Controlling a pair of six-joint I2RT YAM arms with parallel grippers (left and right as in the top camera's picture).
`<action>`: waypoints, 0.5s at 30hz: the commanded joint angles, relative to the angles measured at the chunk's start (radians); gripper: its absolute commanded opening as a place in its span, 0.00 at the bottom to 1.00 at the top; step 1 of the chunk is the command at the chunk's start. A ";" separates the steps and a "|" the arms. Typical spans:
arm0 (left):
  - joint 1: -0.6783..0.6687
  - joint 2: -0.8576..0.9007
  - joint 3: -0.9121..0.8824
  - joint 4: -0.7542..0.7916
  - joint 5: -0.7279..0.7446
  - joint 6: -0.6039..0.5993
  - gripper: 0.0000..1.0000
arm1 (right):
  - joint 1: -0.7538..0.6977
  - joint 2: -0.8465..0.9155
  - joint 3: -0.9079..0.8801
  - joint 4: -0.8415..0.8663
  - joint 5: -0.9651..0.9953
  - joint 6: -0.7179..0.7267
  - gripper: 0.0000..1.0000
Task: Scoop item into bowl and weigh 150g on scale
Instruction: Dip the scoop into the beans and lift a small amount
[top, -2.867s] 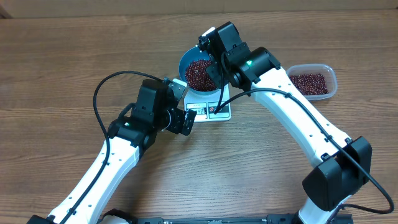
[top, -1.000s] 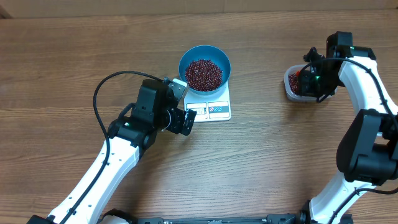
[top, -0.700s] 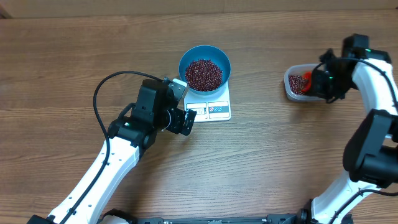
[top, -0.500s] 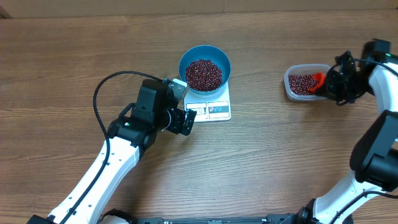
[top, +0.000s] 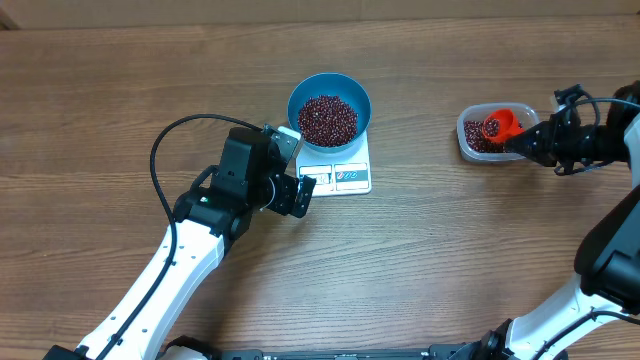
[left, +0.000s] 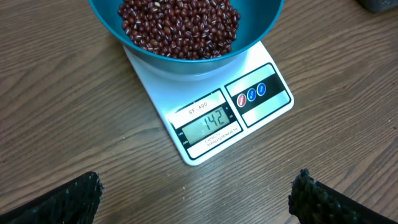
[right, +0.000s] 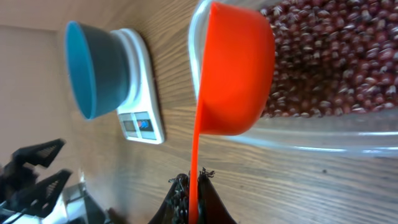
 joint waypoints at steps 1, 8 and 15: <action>-0.002 -0.019 -0.009 0.003 -0.003 -0.009 1.00 | 0.000 -0.051 0.043 -0.015 -0.099 -0.066 0.04; -0.002 -0.019 -0.009 0.003 -0.002 -0.009 1.00 | 0.130 -0.099 0.070 -0.016 -0.122 -0.022 0.04; -0.002 -0.019 -0.009 0.003 -0.003 -0.009 1.00 | 0.369 -0.099 0.128 0.145 -0.039 0.203 0.04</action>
